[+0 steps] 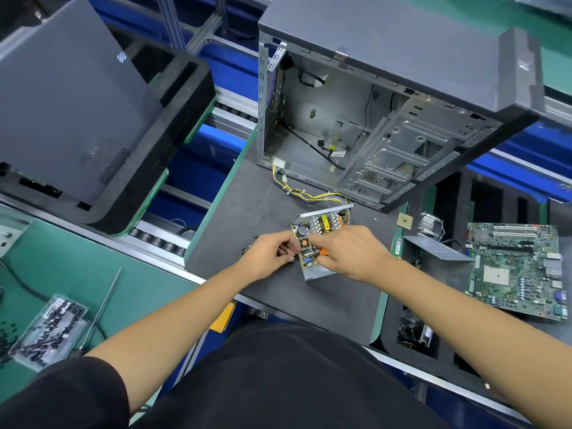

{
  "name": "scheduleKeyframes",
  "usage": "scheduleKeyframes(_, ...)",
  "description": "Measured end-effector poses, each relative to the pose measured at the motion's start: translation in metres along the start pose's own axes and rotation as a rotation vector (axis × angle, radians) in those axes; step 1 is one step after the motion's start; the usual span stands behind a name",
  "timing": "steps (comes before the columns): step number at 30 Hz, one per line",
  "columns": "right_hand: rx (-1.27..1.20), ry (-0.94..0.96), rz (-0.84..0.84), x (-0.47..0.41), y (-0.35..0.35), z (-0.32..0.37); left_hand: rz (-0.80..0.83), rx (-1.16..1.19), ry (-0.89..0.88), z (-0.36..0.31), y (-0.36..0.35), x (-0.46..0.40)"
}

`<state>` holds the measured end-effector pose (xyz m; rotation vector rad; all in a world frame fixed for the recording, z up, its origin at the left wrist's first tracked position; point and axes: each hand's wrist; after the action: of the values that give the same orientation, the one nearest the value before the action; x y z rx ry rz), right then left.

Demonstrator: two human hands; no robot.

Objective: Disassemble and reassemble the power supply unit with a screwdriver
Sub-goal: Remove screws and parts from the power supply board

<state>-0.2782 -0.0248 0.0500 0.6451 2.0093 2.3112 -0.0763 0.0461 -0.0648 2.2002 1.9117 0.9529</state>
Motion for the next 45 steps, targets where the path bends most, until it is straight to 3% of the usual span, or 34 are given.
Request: scheduleKeyframes(45, 0.08, 0.063, -0.015, -0.014, 0.015, -0.001, 0.022, 0.019, 0.036, 0.003, -0.021, 0.001)
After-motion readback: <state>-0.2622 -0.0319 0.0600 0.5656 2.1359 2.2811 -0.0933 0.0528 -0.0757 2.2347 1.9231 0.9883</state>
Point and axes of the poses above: each hand's wrist, its own x-axis away from the middle knuckle, its own y-axis out of the back of the hand, z = x × y, and after that the axes turned 15 degrees about y, right-handed
